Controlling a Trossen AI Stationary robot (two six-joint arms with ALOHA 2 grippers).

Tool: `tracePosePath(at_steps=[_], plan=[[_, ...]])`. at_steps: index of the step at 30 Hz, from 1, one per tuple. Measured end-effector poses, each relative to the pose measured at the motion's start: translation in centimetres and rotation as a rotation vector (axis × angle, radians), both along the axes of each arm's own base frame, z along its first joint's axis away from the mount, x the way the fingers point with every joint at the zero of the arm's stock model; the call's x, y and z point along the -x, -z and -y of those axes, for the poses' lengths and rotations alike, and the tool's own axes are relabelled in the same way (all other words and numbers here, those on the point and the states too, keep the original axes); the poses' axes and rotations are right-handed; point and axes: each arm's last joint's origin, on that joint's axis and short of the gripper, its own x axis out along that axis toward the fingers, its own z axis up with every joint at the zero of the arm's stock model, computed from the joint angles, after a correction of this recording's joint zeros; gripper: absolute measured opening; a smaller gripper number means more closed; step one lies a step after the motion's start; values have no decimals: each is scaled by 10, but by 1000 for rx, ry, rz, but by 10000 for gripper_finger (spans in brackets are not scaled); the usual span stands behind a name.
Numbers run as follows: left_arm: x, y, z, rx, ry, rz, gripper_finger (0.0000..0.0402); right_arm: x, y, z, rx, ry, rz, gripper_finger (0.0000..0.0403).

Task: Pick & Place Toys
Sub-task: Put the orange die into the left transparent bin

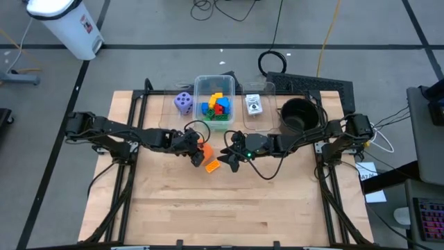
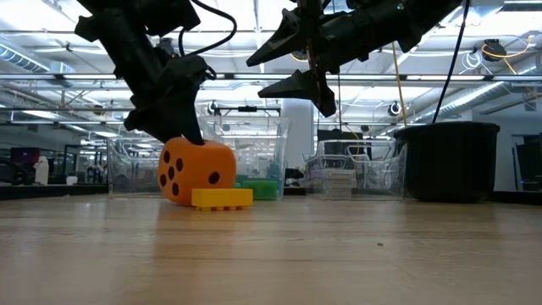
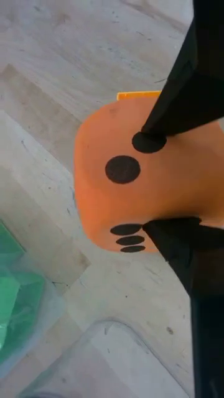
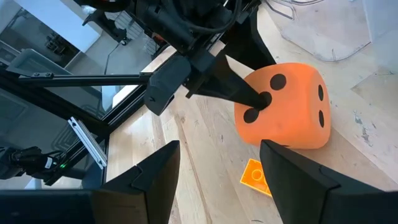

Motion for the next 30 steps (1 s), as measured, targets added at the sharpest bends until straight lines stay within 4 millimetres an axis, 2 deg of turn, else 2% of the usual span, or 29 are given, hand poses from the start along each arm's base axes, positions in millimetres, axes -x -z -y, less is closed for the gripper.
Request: tracePosePath(at_steps=[8, 14, 22, 30], plan=[[-1, -1, 0, 13, 7, 10, 124, 0, 0, 0, 0, 1, 0, 215], [-1, -2, 1, 23, 12, 14, 123, 0, 0, 0, 1, 1, 0, 215], [7, -16, 1, 52, 29, 62, 109, 0, 0, 0, 1, 2, -3, 215], [11, -61, 0, 10, 54, 102, 104, 1, 3, 0, 4, 2, -31, 215]])
